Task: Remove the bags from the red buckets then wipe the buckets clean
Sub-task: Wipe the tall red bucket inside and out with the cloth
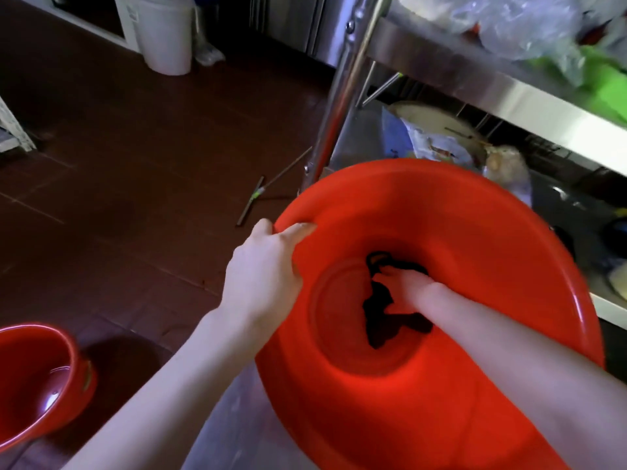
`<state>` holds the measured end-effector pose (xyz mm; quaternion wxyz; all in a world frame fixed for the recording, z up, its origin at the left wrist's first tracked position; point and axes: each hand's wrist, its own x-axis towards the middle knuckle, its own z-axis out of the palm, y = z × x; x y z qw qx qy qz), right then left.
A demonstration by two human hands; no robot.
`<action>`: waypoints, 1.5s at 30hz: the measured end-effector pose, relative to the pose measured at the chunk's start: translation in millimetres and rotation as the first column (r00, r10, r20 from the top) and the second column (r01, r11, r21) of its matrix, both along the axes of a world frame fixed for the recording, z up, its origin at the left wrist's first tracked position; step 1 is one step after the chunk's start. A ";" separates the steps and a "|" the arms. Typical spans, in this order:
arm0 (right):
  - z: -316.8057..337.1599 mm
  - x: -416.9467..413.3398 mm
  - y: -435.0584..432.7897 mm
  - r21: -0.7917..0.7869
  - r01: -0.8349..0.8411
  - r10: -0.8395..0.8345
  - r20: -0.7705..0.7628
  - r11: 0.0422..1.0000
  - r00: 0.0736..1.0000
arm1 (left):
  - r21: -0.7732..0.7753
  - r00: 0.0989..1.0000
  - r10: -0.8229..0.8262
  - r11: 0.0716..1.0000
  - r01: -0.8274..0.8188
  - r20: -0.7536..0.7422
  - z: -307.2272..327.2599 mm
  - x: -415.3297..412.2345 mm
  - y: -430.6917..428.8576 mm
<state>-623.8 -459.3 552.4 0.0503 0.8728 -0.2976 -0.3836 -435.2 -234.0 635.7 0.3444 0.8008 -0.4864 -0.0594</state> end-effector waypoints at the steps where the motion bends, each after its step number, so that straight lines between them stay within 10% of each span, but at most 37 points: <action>1: 1.2 -8.1 -0.9 0.023 0.043 -0.043 0.017 0.999 0.999 | 0.005 1.000 -0.012 1.000 0.012 0.008 1.0 -0.8 -1.7; 6: -15.4 -2.3 8.2 0.062 0.257 -0.263 0.337 0.964 0.904 | -0.022 0.996 -0.073 0.997 0.074 0.042 13.9 15.4 4.6; 11: -24.0 62.8 1.5 -0.029 0.188 -0.141 0.556 0.982 0.820 | -0.028 0.978 -0.158 0.986 0.163 0.136 35.6 51.7 -1.8; 26: -78.0 64.4 81.6 0.052 -0.589 0.576 0.154 0.806 0.803 | -0.010 0.986 -0.038 0.999 0.040 0.162 23.7 59.2 9.9; 32: -68.0 91.5 68.9 -0.320 -0.530 0.616 0.315 0.785 0.722 | -0.035 0.979 -0.047 0.998 0.055 0.200 25.6 44.4 10.4; 39: -49.9 113.4 24.7 -0.205 -0.043 0.148 0.530 0.978 0.835 | -0.029 0.977 -0.011 0.999 0.018 0.215 29.0 31.7 14.1; 45: -98.2 82.0 82.6 -0.004 -0.377 0.351 0.377 0.926 0.857 | -0.026 0.980 0.038 0.999 -0.034 0.198 28.3 24.7 17.0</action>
